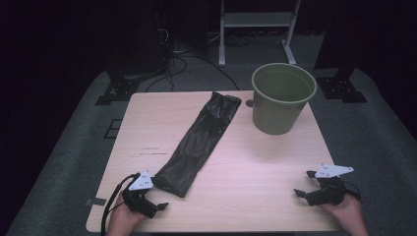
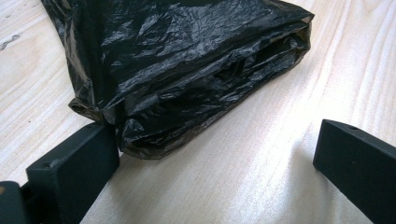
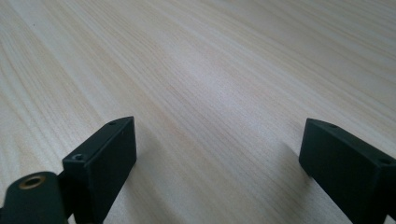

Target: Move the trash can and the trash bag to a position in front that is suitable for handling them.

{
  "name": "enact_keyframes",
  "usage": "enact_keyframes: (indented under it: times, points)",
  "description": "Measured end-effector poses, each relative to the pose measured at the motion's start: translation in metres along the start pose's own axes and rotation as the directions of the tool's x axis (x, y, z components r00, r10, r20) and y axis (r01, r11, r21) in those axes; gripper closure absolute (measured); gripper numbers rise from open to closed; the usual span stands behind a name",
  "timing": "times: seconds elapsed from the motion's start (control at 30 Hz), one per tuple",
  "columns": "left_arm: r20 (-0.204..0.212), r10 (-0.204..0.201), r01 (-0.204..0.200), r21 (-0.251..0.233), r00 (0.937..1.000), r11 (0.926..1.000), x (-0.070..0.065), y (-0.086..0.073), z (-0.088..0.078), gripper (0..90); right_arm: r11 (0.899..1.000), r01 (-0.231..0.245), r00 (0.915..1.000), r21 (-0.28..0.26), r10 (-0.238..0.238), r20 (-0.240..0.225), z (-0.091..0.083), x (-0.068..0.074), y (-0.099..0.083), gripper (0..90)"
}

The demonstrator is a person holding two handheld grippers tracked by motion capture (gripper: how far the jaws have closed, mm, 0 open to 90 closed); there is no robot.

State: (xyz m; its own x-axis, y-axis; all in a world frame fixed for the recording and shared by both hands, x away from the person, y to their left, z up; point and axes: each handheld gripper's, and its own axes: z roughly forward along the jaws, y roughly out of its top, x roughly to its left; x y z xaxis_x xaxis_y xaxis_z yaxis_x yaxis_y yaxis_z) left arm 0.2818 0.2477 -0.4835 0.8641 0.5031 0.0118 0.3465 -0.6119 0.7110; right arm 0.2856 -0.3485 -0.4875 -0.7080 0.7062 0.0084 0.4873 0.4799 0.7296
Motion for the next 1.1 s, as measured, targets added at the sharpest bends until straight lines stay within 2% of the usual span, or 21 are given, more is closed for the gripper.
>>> enact_keyframes:
  times: [0.2, 0.33, 0.57, 0.77, 1.1]
  points:
    - [-0.002, -0.004, 0.004, -0.001, 1.0, 1.0, 0.0, 0.0, 0.0, 0.0, 1.0, -0.018, 0.9997, 0.007, 0.018, 0.016, 0.0, 0.0, 0.002, 10.1]
    - [-0.003, -0.004, 0.004, 0.0, 1.0, 1.0, 0.0, 0.0, 0.0, 0.0, 0.999, -0.028, 0.9994, -0.028, 0.028, 0.019, -0.004, 0.001, 0.008, 10.3]
    - [-0.004, -0.005, 0.005, 0.0, 1.0, 1.0, 0.0, 0.0, 0.0, 0.0, 0.997, -0.05, 0.9987, -0.055, 0.051, 0.01, -0.009, 0.002, 0.016, 11.9]
    - [-0.007, -0.006, 0.006, 0.0, 1.0, 1.0, -0.001, 0.0, 0.0, 0.0, 0.991, -0.092, 0.9953, -0.093, 0.094, 0.023, -0.02, -0.003, 0.026, 11.9]
    - [-0.008, -0.007, 0.007, 0.001, 0.9999, 1.0, -0.001, 0.0, 0.0, 0.0, 0.982, -0.126, 0.9914, -0.142, 0.129, 0.019, -0.032, -0.012, 0.046, 12.0]
